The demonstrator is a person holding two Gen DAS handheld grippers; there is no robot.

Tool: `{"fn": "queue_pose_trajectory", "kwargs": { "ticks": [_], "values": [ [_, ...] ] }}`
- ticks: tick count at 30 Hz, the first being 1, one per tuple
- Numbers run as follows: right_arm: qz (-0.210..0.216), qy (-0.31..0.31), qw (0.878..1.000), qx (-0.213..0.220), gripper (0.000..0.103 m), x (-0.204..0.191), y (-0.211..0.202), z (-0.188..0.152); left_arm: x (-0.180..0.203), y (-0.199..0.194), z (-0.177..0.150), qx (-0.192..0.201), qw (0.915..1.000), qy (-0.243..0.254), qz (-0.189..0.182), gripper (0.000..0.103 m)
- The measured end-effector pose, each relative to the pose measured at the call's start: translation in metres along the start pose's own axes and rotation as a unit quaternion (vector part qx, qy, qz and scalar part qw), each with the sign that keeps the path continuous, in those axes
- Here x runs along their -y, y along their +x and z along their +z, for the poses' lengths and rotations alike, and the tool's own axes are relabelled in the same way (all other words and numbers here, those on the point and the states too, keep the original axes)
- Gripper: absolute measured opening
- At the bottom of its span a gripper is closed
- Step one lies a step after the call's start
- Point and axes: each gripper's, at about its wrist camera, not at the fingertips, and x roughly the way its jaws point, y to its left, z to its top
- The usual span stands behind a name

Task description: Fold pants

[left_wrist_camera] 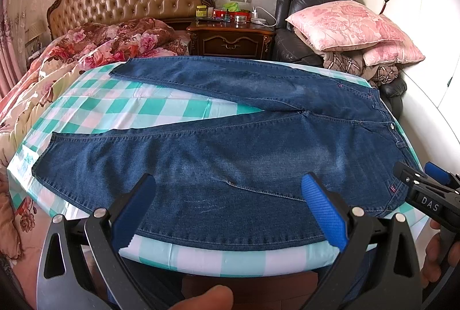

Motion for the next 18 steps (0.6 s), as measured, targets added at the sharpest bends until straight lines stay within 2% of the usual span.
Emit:
{"fn": "queue_pose_trajectory", "kwargs": {
  "ticks": [18],
  "values": [
    [-0.001, 0.003, 1.000, 0.004, 0.086, 0.0011, -0.0008, 0.0015, 0.0026, -0.0014, 0.0019, 0.002, 1.0000, 0.001, -0.003, 0.101]
  ]
}}
